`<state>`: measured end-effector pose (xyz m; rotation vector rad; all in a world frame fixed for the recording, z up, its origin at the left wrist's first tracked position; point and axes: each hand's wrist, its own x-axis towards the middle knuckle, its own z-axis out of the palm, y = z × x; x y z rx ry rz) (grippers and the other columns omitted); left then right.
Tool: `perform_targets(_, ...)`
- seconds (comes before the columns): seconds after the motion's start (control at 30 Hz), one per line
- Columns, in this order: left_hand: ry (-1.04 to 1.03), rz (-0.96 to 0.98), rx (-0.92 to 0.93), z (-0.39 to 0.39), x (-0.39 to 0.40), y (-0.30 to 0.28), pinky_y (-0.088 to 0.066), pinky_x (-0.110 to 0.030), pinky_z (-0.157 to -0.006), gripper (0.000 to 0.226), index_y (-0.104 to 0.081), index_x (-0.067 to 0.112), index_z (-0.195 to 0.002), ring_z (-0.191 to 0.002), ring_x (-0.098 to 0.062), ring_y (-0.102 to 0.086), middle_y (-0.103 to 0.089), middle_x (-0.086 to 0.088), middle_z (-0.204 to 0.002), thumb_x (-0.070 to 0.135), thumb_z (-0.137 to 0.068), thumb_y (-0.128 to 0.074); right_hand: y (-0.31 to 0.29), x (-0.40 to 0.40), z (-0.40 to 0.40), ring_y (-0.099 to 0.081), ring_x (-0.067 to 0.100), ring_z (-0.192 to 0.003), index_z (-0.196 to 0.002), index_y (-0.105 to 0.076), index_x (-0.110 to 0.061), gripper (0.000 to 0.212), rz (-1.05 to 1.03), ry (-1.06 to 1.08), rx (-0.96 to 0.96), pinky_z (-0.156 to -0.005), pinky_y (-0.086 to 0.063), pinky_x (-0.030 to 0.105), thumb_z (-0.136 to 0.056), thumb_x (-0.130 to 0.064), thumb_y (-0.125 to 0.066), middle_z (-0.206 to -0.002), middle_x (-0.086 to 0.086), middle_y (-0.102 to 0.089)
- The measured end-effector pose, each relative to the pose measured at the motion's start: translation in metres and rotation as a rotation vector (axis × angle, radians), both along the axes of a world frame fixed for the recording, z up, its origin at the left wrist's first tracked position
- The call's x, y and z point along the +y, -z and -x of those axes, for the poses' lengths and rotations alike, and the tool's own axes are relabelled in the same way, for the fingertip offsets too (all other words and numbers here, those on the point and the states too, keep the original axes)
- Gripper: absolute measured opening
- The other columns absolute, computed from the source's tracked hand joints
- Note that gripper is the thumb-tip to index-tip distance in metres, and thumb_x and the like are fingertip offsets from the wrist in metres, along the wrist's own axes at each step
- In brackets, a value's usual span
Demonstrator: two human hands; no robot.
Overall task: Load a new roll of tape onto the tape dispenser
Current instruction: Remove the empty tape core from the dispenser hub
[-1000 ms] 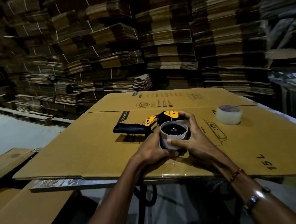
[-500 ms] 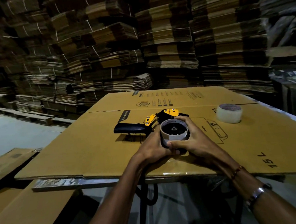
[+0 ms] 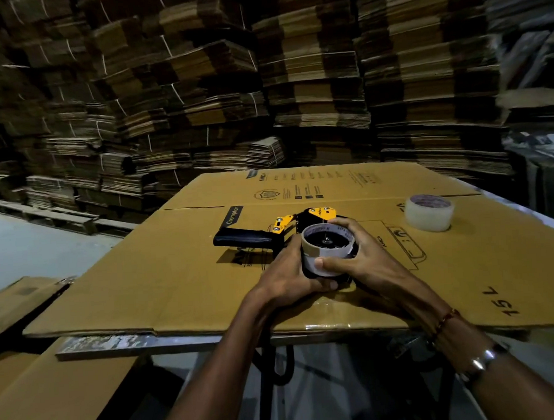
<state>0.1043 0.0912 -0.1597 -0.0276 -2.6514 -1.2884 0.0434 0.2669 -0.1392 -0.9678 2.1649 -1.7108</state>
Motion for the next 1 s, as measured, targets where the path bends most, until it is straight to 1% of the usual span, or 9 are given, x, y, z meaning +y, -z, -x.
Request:
perform_targets(0.07,-0.006,0.003,-0.004,0.0,0.0,0.0,-0.048,-0.047,-0.106,0.11,-0.029,0.032,-0.147,-0.127,-0.017,-0.052,-0.052,0.008,-0.139,0.054,-0.055,-0.086,0.004,-0.002,-0.002,-0.058,0.007,-0.119,-0.146,-0.033,-0.032,0.1,-0.046,0.049,0.059,-0.102,-0.05,0.032,-0.065,-0.036,-0.091,-0.13,-0.011,-0.058)
perform_targets(0.13,-0.016,0.007,-0.006,0.0,0.001,-0.001,-0.048,-0.047,-0.106,0.111,-0.029,0.032,-0.146,-0.127,-0.017,-0.053,-0.053,0.007,-0.139,0.053,-0.054,-0.087,0.006,-0.005,-0.006,-0.054,0.009,-0.124,-0.15,-0.023,-0.036,0.117,-0.101,0.104,0.126,-0.106,-0.046,0.035,-0.056,-0.05,-0.091,-0.137,-0.011,-0.055)
perform_targets(0.17,-0.017,0.009,-0.008,0.0,0.001,-0.001,-0.047,-0.047,-0.106,0.11,-0.029,0.032,-0.146,-0.127,-0.018,-0.053,-0.053,0.006,-0.139,0.05,-0.055,-0.088,0.006,-0.006,-0.009,-0.054,0.009,-0.124,-0.15,-0.024,-0.034,0.118,-0.119,0.129,0.156,-0.105,-0.046,0.034,-0.055,-0.052,-0.091,-0.136,-0.01,-0.055)
perform_targets(0.23,-0.008,0.006,-0.011,-0.001,0.0,-0.003,-0.045,-0.046,-0.108,0.106,-0.029,0.031,-0.146,-0.127,-0.018,-0.052,-0.053,0.005,-0.139,0.04,-0.06,-0.09,0.002,-0.008,-0.012,-0.057,0.009,-0.119,-0.144,-0.033,-0.027,0.106,-0.15,0.163,0.213,-0.102,-0.048,0.033,-0.058,-0.047,-0.091,-0.13,-0.01,-0.058)
perform_targets(0.33,0.0,0.002,0.0,-0.002,0.0,-0.004,-0.044,-0.045,-0.109,0.104,-0.03,0.032,-0.145,-0.127,-0.016,-0.051,-0.053,0.007,-0.138,0.036,-0.061,-0.091,-0.002,-0.005,-0.01,-0.059,0.007,-0.113,-0.132,-0.042,-0.032,0.088,-0.191,0.153,0.233,-0.098,-0.051,0.032,-0.06,-0.044,-0.091,-0.121,-0.015,-0.061)
perform_targets(0.47,-0.001,0.001,0.004,-0.002,0.001,-0.004,-0.045,-0.045,-0.109,0.107,-0.029,0.029,-0.147,-0.127,-0.016,-0.051,-0.052,0.006,-0.139,0.043,-0.059,-0.089,-0.004,0.001,-0.003,-0.06,0.005,-0.112,-0.133,-0.041,-0.037,0.092,-0.2,0.1,0.22,-0.098,-0.053,0.037,-0.057,-0.05,-0.09,-0.122,-0.016,-0.061)
perform_targets(0.63,0.025,-0.02,0.028,-0.002,0.001,-0.003,-0.043,-0.044,-0.111,0.105,-0.029,0.027,-0.148,-0.128,-0.016,-0.05,-0.052,0.005,-0.14,0.035,-0.063,-0.09,-0.002,0.002,-0.001,-0.061,0.006,-0.113,-0.132,-0.041,-0.04,0.09,-0.163,0.082,0.206,-0.099,-0.052,0.04,-0.057,-0.051,-0.09,-0.123,-0.017,-0.063)
perform_targets(0.9,0.042,-0.082,-0.013,-0.002,0.0,-0.002,-0.043,-0.042,-0.112,0.113,-0.028,0.028,-0.15,-0.128,-0.014,-0.052,-0.053,0.008,-0.14,0.041,-0.057,-0.091,0.0,0.0,0.001,-0.061,0.004,-0.114,-0.133,-0.042,-0.036,0.09,-0.147,0.068,0.153,-0.101,-0.051,0.04,-0.058,-0.048,-0.091,-0.124,-0.015,-0.062)
perform_targets(1.0,0.039,-0.072,0.004,-0.003,0.0,-0.003,-0.043,-0.043,-0.112,0.111,-0.029,0.028,-0.149,-0.128,-0.014,-0.052,-0.053,0.008,-0.14,0.037,-0.058,-0.091,0.0,0.0,-0.004,-0.06,0.0,-0.113,-0.134,-0.042,-0.033,0.087,-0.151,0.07,0.186,-0.1,-0.05,0.033,-0.062,-0.04,-0.091,-0.123,-0.016,-0.062)
